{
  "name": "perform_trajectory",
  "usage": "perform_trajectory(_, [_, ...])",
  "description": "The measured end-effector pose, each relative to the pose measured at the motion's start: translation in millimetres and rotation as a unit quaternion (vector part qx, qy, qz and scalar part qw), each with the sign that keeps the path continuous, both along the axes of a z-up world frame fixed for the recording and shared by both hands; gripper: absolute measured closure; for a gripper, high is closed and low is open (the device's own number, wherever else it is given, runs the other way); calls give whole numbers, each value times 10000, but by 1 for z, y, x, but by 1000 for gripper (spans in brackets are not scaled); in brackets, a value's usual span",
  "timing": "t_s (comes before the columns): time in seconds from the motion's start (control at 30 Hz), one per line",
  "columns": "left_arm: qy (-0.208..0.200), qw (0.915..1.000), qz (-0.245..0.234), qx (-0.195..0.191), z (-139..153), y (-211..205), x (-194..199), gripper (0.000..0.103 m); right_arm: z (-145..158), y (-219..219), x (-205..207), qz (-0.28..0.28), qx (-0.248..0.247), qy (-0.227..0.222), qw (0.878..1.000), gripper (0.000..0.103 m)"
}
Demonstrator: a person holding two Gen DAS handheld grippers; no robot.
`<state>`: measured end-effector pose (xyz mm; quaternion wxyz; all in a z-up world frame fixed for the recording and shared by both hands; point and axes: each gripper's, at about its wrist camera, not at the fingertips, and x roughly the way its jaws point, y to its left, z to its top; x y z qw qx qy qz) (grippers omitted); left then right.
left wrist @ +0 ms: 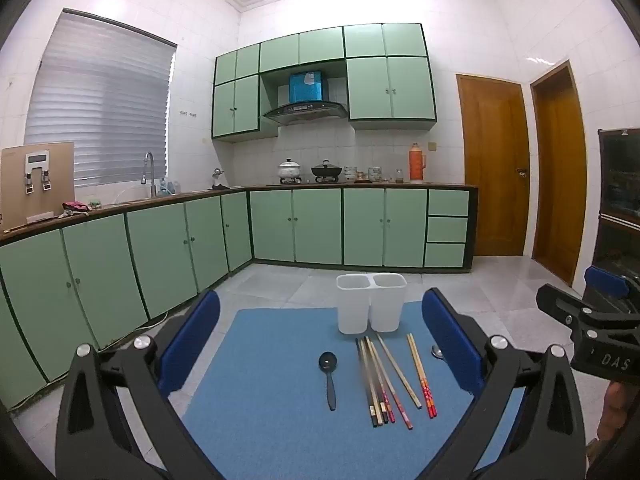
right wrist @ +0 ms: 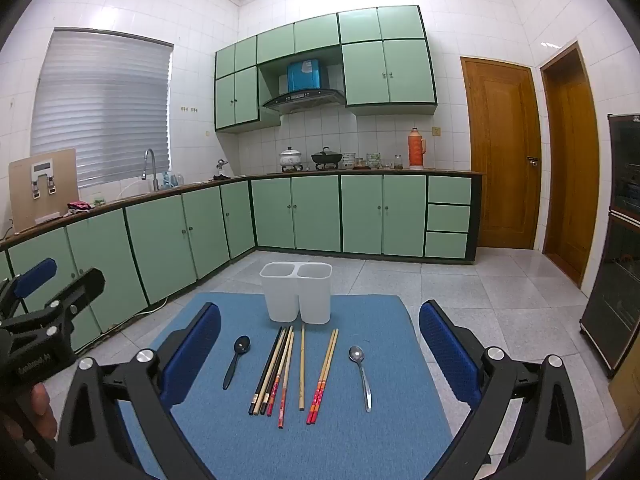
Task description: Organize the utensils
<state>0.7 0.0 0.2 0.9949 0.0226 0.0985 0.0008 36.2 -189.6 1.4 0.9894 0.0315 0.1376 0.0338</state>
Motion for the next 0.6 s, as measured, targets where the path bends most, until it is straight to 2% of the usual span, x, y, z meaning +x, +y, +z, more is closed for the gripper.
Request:
perform_trajectory(0.03, [-109,9999,-21,-18,0,0,-2,5,0,0,0,0,-2,1,10000,6])
perform_trajectory(0.6, [-62,10000,5,-10,0,1,2,5,0,-1,0,0,-2,13,10000,6])
